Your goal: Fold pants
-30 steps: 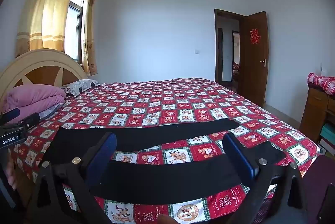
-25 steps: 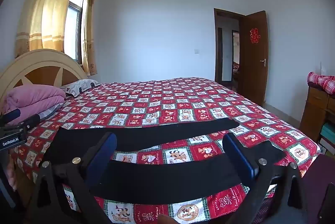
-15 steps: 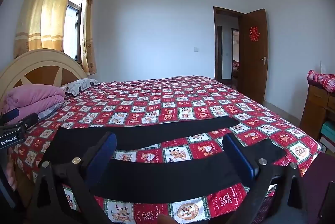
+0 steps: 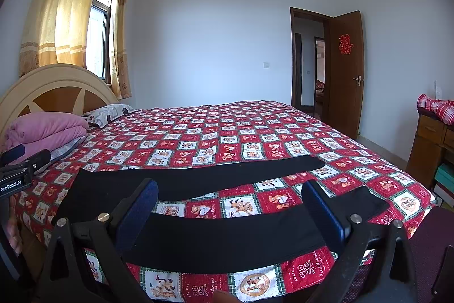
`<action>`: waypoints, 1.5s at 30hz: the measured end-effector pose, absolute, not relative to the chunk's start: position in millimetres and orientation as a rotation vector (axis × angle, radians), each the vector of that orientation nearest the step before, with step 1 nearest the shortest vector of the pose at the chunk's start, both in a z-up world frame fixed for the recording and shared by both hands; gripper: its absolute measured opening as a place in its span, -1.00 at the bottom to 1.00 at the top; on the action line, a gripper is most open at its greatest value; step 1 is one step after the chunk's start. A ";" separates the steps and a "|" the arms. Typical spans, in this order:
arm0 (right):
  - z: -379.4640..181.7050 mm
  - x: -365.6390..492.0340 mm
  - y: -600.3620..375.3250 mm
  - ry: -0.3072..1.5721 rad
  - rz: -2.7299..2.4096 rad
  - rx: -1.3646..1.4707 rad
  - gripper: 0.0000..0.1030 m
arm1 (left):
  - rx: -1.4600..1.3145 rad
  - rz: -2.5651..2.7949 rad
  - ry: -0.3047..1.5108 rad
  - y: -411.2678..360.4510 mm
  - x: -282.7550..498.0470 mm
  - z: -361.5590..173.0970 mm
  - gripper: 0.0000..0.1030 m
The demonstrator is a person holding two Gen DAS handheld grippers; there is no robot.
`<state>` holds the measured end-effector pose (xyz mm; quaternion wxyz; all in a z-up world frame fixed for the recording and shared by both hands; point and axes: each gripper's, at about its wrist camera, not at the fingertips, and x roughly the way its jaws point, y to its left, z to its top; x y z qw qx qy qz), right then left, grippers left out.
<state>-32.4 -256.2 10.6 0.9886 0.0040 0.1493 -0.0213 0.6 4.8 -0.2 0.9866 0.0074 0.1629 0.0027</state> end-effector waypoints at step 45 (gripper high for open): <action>4.7 -31.2 -256.0 0.314 -0.043 0.004 0.98 | 0.014 0.007 0.333 6.5 1.1 -2.4 1.00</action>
